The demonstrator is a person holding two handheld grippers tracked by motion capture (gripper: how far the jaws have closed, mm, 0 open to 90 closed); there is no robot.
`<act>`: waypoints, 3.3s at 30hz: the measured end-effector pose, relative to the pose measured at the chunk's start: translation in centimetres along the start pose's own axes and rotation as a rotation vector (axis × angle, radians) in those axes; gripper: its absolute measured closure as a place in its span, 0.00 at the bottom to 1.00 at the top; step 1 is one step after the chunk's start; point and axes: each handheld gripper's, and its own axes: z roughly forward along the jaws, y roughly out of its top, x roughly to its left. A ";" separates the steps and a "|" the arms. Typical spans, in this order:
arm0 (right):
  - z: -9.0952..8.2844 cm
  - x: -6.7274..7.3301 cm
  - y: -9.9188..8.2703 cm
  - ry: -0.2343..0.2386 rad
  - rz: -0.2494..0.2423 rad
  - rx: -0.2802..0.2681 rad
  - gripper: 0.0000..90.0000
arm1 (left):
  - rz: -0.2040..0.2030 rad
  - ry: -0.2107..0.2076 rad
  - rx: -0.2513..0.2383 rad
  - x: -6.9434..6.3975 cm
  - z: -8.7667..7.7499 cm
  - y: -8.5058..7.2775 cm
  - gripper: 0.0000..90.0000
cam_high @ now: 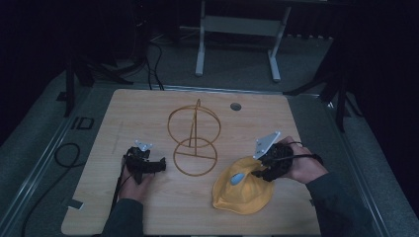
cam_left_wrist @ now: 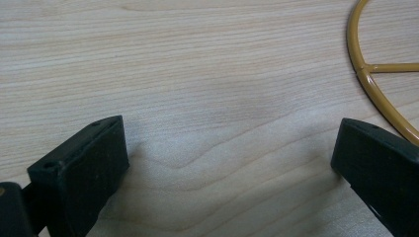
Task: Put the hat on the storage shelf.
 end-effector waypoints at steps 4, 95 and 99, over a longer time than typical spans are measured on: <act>0.1 -0.2 0.3 0.011 -0.024 0.013 0.50 | 0.000 0.000 0.000 0.0 0.0 0.0 0.01; -7.2 -4.8 2.1 -0.066 -0.098 0.117 0.93 | 0.002 0.000 0.004 0.0 0.0 0.0 0.01; -7.9 -5.1 2.3 -0.080 -0.086 0.108 0.93 | 0.002 0.000 0.004 0.0 0.0 0.0 0.01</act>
